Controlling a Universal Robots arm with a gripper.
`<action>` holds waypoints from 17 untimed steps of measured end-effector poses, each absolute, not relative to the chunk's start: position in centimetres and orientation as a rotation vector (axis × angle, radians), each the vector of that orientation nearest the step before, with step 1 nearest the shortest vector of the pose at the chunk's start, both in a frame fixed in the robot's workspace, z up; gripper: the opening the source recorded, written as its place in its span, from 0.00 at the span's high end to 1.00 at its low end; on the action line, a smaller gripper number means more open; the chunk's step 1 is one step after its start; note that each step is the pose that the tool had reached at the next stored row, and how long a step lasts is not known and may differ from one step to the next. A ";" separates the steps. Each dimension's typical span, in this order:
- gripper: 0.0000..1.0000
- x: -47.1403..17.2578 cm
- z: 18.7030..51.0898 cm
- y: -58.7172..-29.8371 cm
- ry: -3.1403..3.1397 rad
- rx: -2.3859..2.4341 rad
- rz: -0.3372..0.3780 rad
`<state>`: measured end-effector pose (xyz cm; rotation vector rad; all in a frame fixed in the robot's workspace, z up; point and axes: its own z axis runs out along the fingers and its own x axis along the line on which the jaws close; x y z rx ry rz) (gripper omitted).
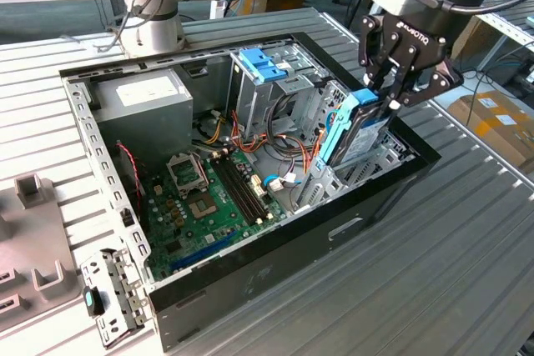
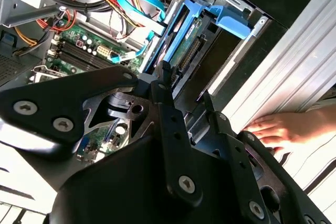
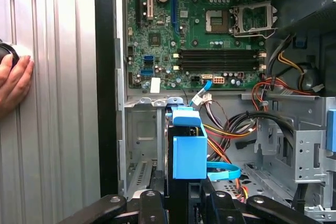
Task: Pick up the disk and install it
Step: 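Insert the disk into the insertion slot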
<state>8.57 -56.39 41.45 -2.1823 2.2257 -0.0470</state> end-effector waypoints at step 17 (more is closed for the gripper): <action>0.65 8.6 37.4 -56.4 2.226 -2.182 -0.047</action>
